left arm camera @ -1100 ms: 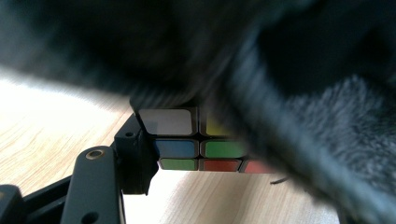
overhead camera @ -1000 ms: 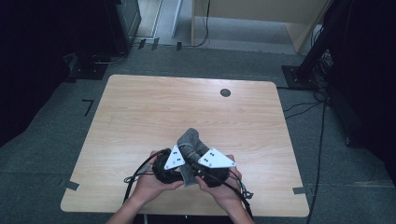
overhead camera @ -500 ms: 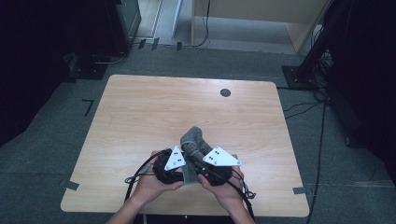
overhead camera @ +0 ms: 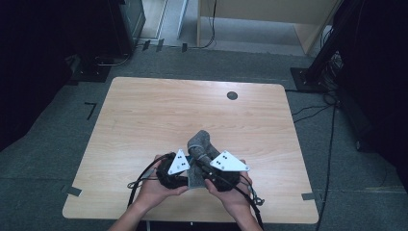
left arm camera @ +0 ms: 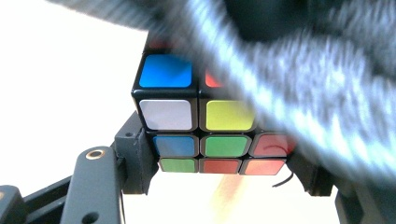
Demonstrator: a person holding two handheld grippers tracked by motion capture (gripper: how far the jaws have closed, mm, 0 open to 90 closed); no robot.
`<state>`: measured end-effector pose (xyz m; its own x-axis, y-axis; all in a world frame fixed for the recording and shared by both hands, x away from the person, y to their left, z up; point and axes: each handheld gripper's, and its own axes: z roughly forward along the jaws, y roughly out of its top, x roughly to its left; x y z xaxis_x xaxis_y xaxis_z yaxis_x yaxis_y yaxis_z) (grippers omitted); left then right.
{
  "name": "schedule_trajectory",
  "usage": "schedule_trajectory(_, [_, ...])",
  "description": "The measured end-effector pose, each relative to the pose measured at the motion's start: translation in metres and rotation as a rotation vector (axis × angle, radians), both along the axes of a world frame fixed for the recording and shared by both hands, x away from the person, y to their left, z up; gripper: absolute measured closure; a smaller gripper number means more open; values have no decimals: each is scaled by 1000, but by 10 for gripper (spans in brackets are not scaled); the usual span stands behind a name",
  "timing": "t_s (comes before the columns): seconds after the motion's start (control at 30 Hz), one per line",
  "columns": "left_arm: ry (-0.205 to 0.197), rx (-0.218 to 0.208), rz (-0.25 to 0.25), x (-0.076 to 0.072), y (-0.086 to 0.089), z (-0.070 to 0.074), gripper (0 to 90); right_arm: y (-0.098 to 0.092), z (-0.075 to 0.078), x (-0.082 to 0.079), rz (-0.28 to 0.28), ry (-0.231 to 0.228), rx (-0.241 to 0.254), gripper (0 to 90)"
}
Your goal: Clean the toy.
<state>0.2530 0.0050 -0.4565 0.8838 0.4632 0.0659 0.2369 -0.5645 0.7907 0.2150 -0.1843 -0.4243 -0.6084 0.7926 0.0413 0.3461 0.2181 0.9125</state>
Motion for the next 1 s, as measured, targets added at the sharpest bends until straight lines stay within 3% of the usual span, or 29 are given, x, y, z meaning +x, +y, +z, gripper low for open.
schedule_trajectory(0.1, [8, -6, -7, -2, -3, -1, 346, 5, 0, -5, 4, -22, -18, 701])
schedule_trajectory(0.13, [6, -4, -18, -3, -5, -1, 347, 16, 0, -12, 39, -50, -40, 700])
schedule_trajectory(0.17, [-1, 1, -28, -5, -8, -2, 347, 16, 0, -12, 39, -50, -40, 700])
schedule_trajectory(0.2, [-17, 11, -30, -8, -11, -1, 347, 24, -1, -15, 30, -79, -94, 698])
schedule_trajectory(0.27, [-16, 6, -31, -7, -10, 0, 347, 23, -1, -14, 15, -97, -107, 695])
schedule_trajectory(0.3, [-14, 0, -28, -6, -8, 0, 347, 20, -1, -11, 6, -104, -91, 692])
schedule_trajectory(0.4, [-7, -10, -11, -2, -2, 1, 347, 5, -1, -5, -21, -66, -26, 698])
schedule_trajectory(0.43, [-3, -14, -8, -1, 0, 2, 347, 2, 0, -6, 1, -53, 0, 702])
schedule_trajectory(0.47, [1, -19, -2, 0, 1, 2, 347, 2, 0, -6, 1, -53, 0, 702])
schedule_trajectory(0.57, [6, -32, 2, 0, 2, 3, 347, 15, 2, -13, 80, -84, -25, 704])
schedule_trajectory(0.67, [-13, -28, -17, -4, -1, 4, 347, 14, 5, -11, 62, -87, -31, 704])
schedule_trajectory(0.73, [-16, -31, -16, -3, 1, 5, 347, 5, 5, -5, 10, -80, -18, 704])
schedule_trajectory(0.83, [-2, -47, -6, 0, 5, 6, 347, -10, 5, 0, -37, -43, 3, 706])
schedule_trajectory(0.9, [1, -52, -3, 1, 6, 6, 347, -11, 5, -1, -14, -35, 22, 706])
schedule_trajectory(1.0, [-1, -46, -6, -1, 3, 4, 347, 1, 6, -8, 28, -75, -7, 701])
